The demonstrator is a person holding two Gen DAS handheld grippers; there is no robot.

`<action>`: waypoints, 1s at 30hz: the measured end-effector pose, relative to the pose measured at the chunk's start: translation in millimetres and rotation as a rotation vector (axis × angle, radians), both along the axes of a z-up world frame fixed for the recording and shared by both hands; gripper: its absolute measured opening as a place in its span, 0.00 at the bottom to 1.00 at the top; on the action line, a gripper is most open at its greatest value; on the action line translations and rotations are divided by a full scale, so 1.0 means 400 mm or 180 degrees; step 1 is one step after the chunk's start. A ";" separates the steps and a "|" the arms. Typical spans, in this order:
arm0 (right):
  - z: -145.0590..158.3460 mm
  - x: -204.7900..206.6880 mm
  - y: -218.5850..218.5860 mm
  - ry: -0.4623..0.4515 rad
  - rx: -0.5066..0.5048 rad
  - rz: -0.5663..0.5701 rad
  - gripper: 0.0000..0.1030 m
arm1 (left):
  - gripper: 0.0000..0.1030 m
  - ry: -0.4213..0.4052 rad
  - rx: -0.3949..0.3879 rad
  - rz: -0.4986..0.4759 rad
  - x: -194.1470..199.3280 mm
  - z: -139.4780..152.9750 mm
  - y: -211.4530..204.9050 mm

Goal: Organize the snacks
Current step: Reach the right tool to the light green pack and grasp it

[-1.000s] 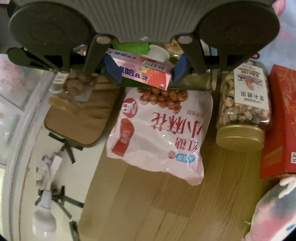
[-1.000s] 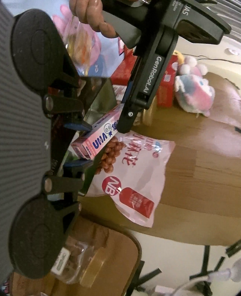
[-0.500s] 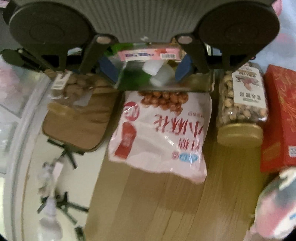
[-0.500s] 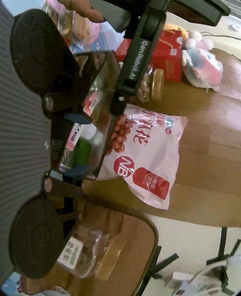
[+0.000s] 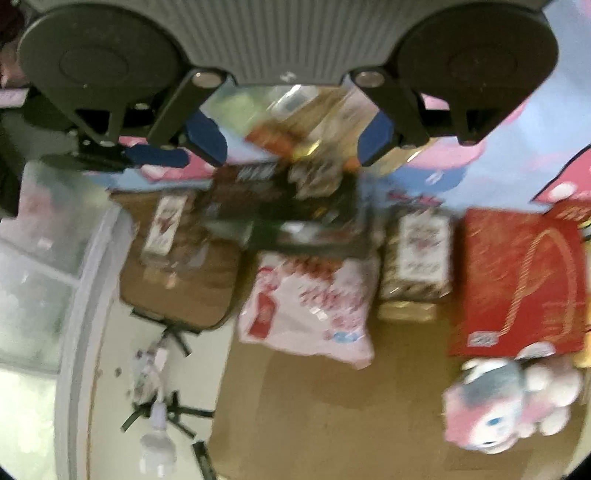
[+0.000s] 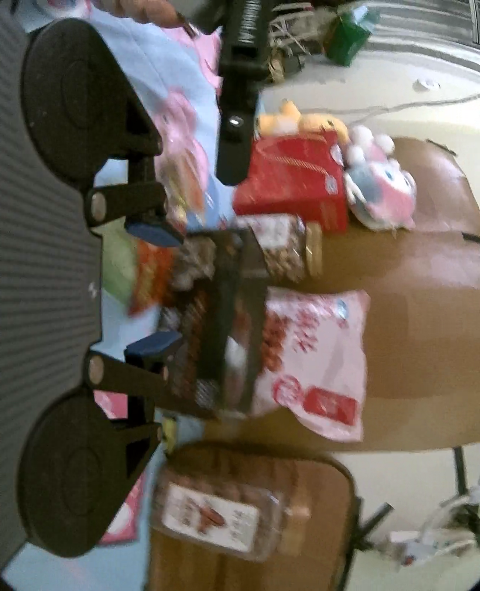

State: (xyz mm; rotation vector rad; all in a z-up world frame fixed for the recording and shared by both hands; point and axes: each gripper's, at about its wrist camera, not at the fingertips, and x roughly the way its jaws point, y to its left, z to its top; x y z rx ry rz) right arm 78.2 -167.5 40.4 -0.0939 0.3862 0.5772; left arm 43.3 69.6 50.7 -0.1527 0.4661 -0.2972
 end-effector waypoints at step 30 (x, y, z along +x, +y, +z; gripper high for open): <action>-0.087 -0.012 0.126 0.0108 -0.0735 -0.0005 0.40 | 0.79 0.0088 -0.0250 0.0292 -0.029 -0.089 0.102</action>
